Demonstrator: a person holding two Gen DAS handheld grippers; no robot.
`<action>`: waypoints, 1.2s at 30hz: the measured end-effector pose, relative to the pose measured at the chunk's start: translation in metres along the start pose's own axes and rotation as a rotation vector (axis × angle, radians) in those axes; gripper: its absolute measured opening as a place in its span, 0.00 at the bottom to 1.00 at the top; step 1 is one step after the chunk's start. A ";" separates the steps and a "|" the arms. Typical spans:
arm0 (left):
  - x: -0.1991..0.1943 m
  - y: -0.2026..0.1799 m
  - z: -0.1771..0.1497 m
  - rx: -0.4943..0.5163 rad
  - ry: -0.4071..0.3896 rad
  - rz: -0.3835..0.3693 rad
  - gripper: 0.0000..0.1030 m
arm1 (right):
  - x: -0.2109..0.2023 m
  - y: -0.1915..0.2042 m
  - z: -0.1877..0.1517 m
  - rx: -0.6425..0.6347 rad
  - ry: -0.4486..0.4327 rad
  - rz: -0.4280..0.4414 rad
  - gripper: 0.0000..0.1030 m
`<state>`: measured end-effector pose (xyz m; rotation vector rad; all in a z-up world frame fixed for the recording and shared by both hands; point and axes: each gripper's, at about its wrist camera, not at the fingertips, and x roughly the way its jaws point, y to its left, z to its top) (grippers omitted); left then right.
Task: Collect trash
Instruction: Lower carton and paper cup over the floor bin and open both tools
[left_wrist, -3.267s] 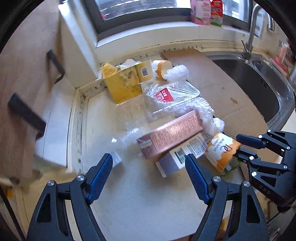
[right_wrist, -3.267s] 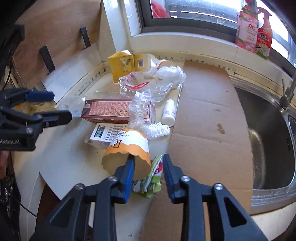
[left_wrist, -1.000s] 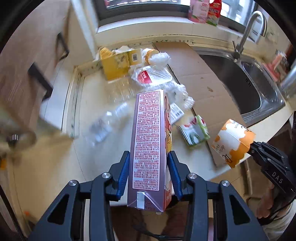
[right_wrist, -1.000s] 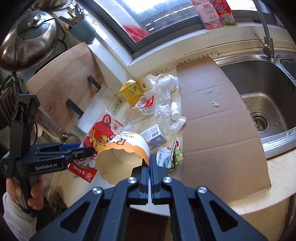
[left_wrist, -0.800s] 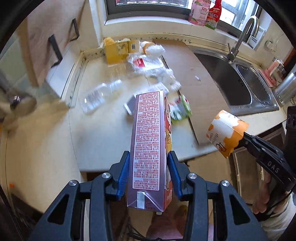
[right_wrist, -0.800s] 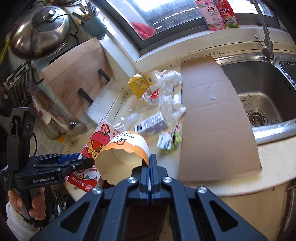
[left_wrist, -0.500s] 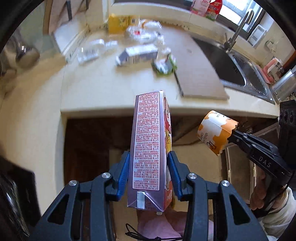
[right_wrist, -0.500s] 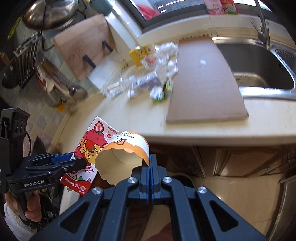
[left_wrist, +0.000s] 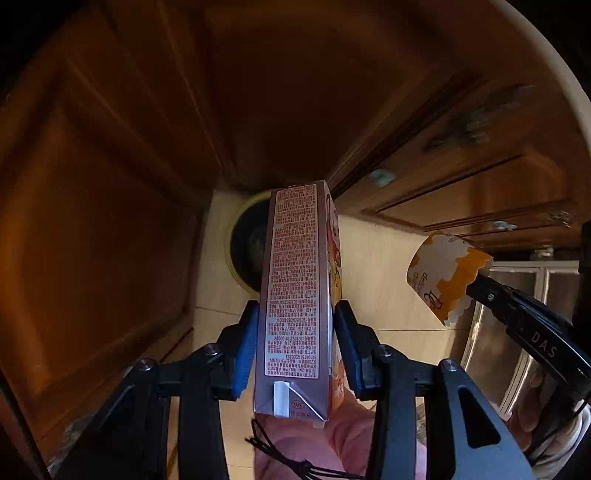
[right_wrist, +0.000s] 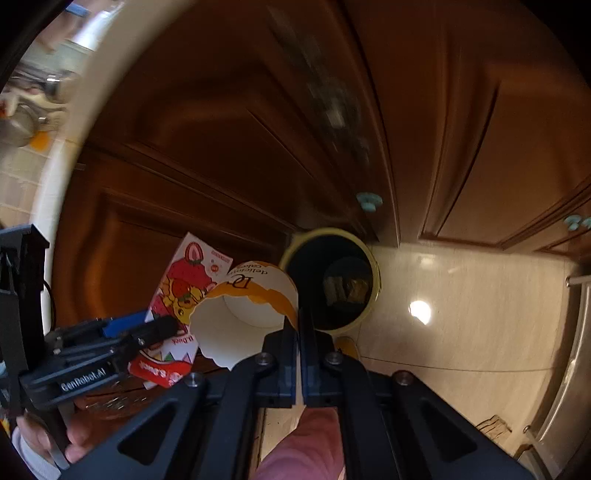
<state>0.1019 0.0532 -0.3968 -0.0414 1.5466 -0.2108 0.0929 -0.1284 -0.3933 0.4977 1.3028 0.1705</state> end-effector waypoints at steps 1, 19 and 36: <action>0.016 0.004 0.001 -0.009 0.010 -0.006 0.38 | 0.017 -0.006 0.001 0.013 0.011 -0.003 0.01; 0.149 0.025 0.032 -0.055 0.089 0.057 0.52 | 0.177 -0.033 0.020 0.108 0.163 -0.091 0.14; 0.109 0.062 0.032 -0.110 0.022 0.103 0.62 | 0.141 0.008 0.013 0.028 0.131 -0.106 0.27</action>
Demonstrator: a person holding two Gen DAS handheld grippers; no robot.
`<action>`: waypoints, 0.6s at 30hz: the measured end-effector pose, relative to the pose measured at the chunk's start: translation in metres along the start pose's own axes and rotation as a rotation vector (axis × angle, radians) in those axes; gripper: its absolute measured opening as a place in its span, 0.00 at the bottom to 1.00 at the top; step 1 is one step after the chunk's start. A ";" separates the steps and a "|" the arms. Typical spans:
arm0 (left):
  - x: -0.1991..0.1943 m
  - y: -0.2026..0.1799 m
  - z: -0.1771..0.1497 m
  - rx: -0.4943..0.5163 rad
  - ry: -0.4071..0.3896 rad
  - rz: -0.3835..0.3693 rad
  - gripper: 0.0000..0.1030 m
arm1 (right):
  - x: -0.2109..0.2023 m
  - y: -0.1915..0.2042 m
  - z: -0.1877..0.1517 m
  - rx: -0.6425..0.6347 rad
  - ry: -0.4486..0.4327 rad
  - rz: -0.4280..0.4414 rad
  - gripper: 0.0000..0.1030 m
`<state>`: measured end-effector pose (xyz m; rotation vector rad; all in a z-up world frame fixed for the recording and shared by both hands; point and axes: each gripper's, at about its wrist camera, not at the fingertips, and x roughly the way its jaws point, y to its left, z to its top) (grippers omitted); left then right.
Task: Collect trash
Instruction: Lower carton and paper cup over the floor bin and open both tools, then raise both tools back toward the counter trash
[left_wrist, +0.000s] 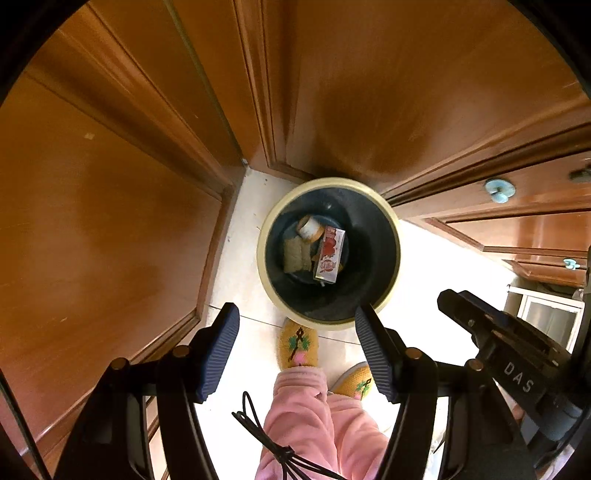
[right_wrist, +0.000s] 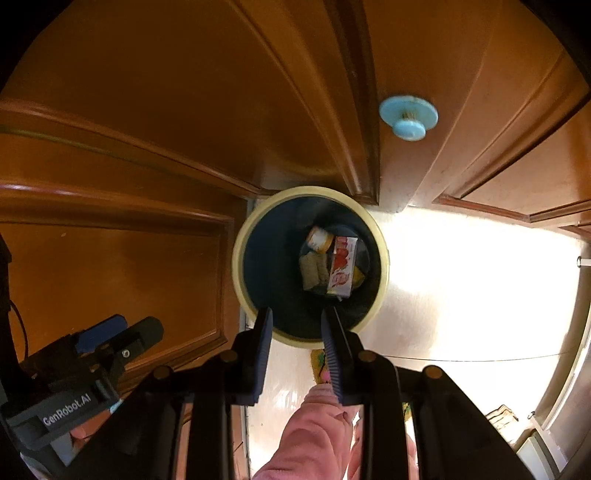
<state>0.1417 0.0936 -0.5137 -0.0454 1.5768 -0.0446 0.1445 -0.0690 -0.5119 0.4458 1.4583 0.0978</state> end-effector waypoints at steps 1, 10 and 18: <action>-0.010 -0.001 -0.002 0.000 -0.010 0.002 0.62 | -0.009 0.003 -0.002 -0.008 -0.008 0.004 0.27; -0.120 -0.013 -0.027 0.003 -0.099 -0.003 0.64 | -0.118 0.034 -0.031 -0.098 -0.084 0.005 0.27; -0.260 -0.039 -0.061 0.072 -0.265 -0.018 0.72 | -0.259 0.057 -0.062 -0.181 -0.208 0.051 0.27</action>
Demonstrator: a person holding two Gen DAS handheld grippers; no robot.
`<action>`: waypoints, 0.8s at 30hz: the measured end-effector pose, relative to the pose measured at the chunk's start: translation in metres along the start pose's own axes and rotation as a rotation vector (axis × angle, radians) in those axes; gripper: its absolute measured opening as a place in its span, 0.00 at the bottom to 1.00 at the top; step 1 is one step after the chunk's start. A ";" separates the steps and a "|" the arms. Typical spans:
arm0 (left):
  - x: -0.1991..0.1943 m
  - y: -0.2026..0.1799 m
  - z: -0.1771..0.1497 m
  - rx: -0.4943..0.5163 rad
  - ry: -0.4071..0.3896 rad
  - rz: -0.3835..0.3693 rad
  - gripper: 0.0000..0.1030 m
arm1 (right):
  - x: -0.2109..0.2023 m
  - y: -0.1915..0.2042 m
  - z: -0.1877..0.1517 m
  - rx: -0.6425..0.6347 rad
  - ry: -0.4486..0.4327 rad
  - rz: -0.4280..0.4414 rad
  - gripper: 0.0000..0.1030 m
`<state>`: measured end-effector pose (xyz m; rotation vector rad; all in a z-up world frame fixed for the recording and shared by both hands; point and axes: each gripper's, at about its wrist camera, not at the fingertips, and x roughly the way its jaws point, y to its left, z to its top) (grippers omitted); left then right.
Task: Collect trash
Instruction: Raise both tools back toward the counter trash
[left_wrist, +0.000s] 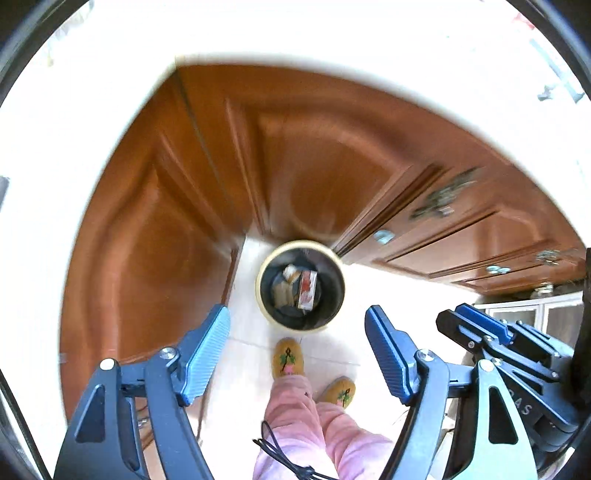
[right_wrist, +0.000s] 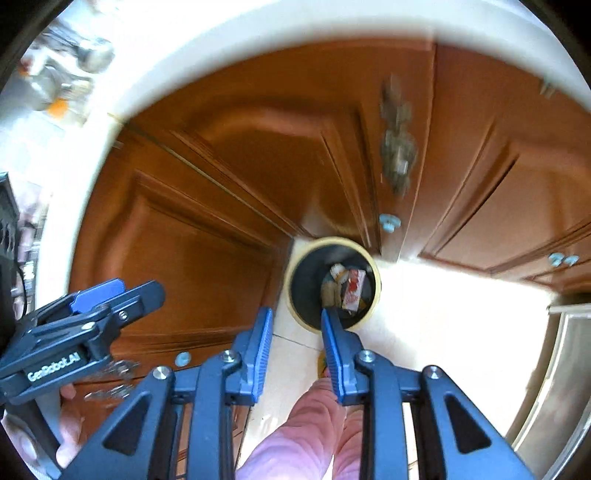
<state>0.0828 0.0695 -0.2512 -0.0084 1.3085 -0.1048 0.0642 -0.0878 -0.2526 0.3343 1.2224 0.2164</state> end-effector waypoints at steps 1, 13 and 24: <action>-0.016 -0.003 0.001 0.010 -0.020 -0.001 0.72 | -0.015 0.004 0.000 -0.011 -0.018 0.003 0.27; -0.201 -0.038 -0.003 0.096 -0.341 0.034 0.86 | -0.180 0.028 0.001 -0.115 -0.283 0.062 0.32; -0.259 -0.061 0.026 0.180 -0.495 0.069 0.88 | -0.230 0.003 0.028 -0.050 -0.402 0.068 0.40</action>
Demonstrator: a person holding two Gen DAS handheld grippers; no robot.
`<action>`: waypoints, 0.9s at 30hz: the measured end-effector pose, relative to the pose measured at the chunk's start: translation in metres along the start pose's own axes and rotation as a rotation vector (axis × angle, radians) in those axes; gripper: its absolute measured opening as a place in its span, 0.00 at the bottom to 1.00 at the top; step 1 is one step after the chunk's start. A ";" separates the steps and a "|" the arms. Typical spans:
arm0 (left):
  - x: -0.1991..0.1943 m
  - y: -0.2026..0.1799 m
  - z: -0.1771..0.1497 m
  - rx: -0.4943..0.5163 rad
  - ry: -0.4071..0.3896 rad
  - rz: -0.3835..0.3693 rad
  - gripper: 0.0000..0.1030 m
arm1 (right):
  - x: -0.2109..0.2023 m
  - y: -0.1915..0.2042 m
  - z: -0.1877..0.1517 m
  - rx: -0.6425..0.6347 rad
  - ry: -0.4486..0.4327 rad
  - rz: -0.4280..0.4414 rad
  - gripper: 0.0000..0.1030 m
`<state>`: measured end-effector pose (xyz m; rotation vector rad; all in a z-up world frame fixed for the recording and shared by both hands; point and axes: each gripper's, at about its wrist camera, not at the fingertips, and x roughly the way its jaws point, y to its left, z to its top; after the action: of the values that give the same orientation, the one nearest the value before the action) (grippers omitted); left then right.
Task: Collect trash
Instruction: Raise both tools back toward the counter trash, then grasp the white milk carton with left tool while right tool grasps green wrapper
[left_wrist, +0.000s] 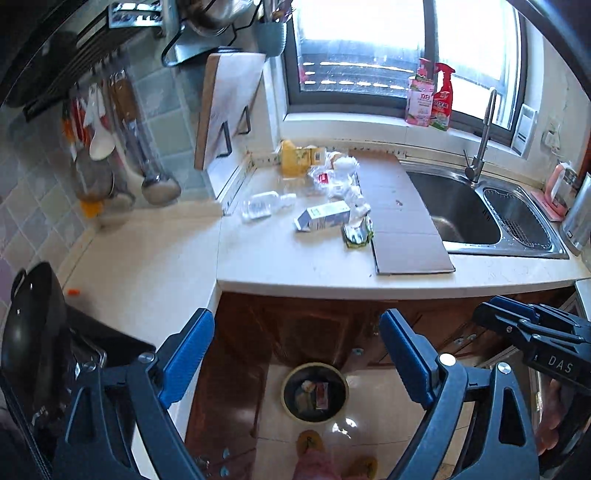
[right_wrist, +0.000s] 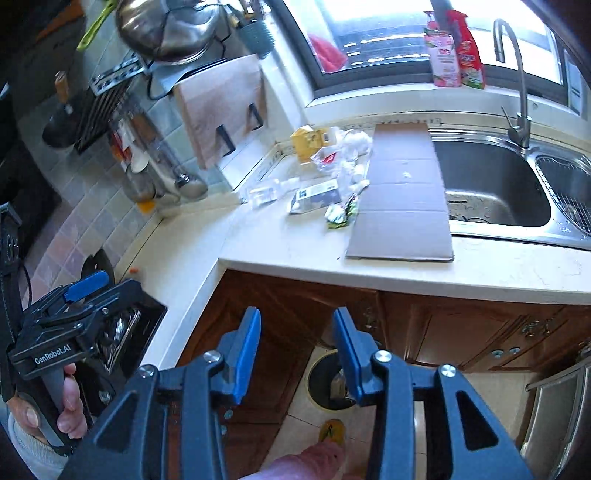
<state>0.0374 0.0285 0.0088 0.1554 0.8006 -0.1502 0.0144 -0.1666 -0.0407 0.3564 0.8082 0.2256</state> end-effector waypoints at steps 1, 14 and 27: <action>0.001 -0.001 0.006 0.011 -0.006 -0.004 0.88 | 0.004 -0.003 0.003 0.012 0.000 -0.007 0.40; 0.122 0.002 0.101 0.197 0.029 -0.075 0.95 | 0.088 -0.052 0.063 0.197 0.004 -0.092 0.40; 0.298 -0.018 0.170 0.411 0.162 -0.187 0.95 | 0.224 -0.078 0.112 0.317 0.077 -0.150 0.40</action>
<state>0.3577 -0.0451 -0.0909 0.4862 0.9384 -0.4844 0.2522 -0.1896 -0.1486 0.5849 0.9451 -0.0311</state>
